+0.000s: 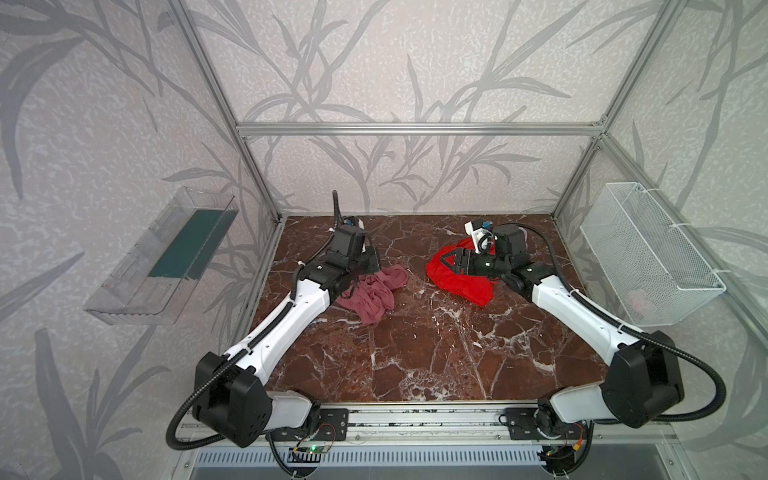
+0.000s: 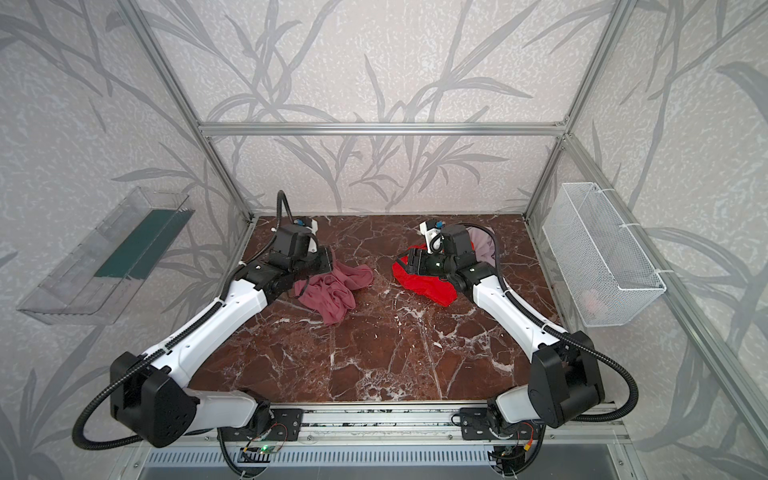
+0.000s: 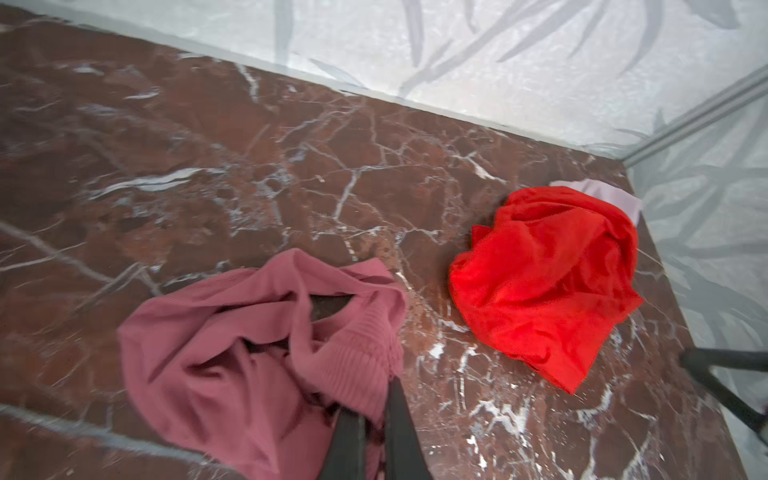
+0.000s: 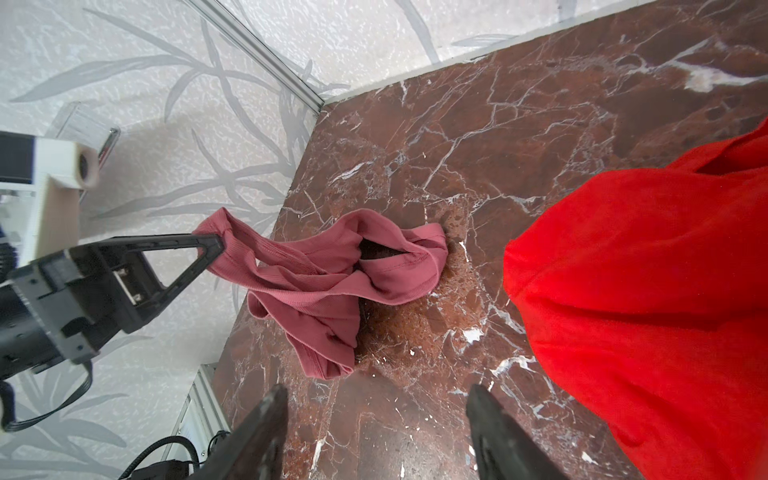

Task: Pick out a specific cloth from the pile

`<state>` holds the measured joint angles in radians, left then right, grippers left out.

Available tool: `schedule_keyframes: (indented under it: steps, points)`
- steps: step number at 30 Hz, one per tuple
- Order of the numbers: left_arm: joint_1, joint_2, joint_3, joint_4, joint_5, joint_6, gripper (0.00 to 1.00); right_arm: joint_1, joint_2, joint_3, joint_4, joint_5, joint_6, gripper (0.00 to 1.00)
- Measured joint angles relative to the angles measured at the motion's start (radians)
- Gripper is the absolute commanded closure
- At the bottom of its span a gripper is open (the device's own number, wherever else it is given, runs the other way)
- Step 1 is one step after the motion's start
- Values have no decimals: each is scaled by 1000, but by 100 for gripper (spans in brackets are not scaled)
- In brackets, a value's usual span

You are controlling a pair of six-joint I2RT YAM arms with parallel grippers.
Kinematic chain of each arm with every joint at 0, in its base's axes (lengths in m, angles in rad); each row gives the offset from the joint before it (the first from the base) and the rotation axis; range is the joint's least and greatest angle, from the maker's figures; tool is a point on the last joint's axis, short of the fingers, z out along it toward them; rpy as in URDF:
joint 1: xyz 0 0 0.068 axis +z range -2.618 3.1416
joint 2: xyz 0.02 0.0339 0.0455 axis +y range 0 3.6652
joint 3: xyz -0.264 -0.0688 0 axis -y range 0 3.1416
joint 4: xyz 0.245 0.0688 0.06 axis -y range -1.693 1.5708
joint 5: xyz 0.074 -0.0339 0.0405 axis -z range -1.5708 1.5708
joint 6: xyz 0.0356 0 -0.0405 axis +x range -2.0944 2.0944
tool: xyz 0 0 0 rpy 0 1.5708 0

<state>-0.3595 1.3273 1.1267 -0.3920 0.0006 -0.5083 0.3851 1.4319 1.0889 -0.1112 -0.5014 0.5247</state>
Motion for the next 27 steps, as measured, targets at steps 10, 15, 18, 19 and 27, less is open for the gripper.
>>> schedule_keyframes:
  steps: [10,15,18,19,27]
  points:
    - [165,8,-195,20,-35,-20,100,0,6,0,10,-21,10,32]
    - [169,86,-216,64,-29,-38,100,0,7,0,10,-24,10,32]
    - [169,145,-222,72,-29,-51,100,0,7,0,10,-24,10,32]
    - [169,166,-222,72,-29,-55,100,0,6,0,10,-24,10,32]
    - [169,256,-214,52,-5,-64,60,0,6,0,9,-23,8,32]
